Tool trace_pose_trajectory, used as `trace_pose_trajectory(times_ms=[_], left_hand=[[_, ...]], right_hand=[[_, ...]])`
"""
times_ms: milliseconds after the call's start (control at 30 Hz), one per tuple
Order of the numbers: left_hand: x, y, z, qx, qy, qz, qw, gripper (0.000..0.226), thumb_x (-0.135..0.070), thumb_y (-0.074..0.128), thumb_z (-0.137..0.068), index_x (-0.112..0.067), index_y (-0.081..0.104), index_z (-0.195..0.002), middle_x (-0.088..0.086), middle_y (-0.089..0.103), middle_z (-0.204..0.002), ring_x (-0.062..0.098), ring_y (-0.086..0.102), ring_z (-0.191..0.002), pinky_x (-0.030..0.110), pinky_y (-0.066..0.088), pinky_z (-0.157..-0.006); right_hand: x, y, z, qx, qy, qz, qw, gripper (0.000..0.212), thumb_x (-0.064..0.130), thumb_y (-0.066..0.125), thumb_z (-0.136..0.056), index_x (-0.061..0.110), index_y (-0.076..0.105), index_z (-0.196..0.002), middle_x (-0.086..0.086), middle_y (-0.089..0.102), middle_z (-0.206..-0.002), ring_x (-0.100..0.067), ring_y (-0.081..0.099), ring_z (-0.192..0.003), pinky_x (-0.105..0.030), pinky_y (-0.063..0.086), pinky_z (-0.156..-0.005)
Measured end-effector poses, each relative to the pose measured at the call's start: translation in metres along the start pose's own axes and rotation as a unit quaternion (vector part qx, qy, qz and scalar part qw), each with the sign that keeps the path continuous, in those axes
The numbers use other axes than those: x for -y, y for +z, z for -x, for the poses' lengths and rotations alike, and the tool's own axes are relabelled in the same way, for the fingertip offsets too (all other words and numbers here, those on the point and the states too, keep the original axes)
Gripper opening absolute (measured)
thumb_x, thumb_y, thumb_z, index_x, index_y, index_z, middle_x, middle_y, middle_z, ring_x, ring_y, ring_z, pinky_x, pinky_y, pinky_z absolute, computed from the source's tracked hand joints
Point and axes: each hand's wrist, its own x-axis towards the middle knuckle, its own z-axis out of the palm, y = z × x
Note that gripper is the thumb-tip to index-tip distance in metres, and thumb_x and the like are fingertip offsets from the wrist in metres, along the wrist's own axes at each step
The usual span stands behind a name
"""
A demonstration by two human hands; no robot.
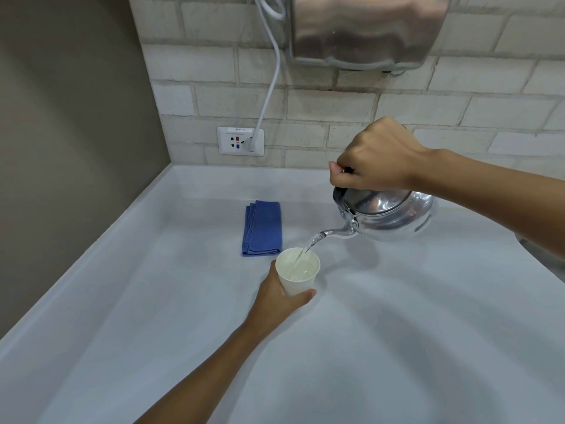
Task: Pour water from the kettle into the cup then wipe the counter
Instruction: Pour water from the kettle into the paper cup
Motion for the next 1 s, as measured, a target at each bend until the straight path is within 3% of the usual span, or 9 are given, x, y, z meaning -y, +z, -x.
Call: trace_pose_trajectory(times_ms=[200, 367, 567, 833, 1000], left_hand=[[-0.001, -0.001, 0.001, 0.005, 0.004, 0.003, 1.000, 0.078, -0.037, 0.081, -0.062, -0.033, 0.035, -0.125, -0.015, 0.052, -0.115, 0.005, 0.051, -0.105, 0.005, 0.042, -0.072], [-0.002, -0.002, 0.001, 0.004, 0.007, 0.005, 1.000, 0.076, -0.037, 0.082, -0.062, -0.034, 0.035, -0.122, -0.016, 0.052, -0.113, 0.005, 0.051, -0.105, 0.003, 0.042, -0.073], [-0.003, -0.001, 0.001, 0.004, 0.003, 0.006, 1.000, 0.075, -0.038, 0.082, -0.061, -0.036, 0.034, -0.118, -0.020, 0.051, -0.109, 0.003, 0.051, -0.102, -0.002, 0.040, -0.073], [-0.001, -0.001, 0.001, 0.003, -0.013, 0.005, 1.000, 0.081, -0.041, 0.082, -0.058, -0.037, 0.034, -0.123, -0.021, 0.052, -0.112, 0.003, 0.051, -0.105, 0.007, 0.043, -0.075], [-0.001, -0.001, 0.000, 0.008, -0.014, 0.007, 1.000, 0.071, -0.041, 0.083, -0.058, -0.049, 0.037, -0.111, -0.022, 0.053, -0.112, -0.005, 0.051, -0.104, 0.005, 0.044, -0.076]], right_hand=[[0.001, 0.007, 0.001, -0.009, 0.007, -0.006, 1.000, 0.050, 0.031, 0.025, -0.084, 0.006, 0.037, -0.043, -0.011, 0.032, -0.039, -0.025, 0.027, -0.038, -0.025, 0.018, -0.046], [-0.001, 0.015, 0.005, -0.027, 0.019, -0.026, 0.999, 0.048, 0.028, 0.029, -0.084, 0.009, 0.031, -0.040, -0.007, 0.027, -0.036, -0.020, 0.021, -0.037, -0.021, 0.012, -0.046], [-0.003, 0.042, 0.015, -0.058, 0.114, -0.083, 0.988, 0.045, 0.030, 0.030, -0.081, 0.012, 0.029, -0.039, -0.005, 0.027, -0.032, -0.017, 0.020, -0.035, -0.017, 0.008, -0.047], [-0.031, 0.106, 0.008, -0.015, 0.359, -0.199, 0.912, 0.048, 0.031, 0.045, -0.082, 0.015, 0.028, -0.041, -0.002, 0.021, -0.037, -0.020, 0.024, -0.040, -0.027, 0.022, -0.046], [-0.046, 0.142, -0.006, -0.006, 0.441, -0.249, 0.862, 0.050, 0.030, 0.048, -0.080, 0.014, 0.026, -0.038, -0.001, 0.026, -0.037, -0.019, 0.024, -0.038, -0.030, 0.027, -0.049]])
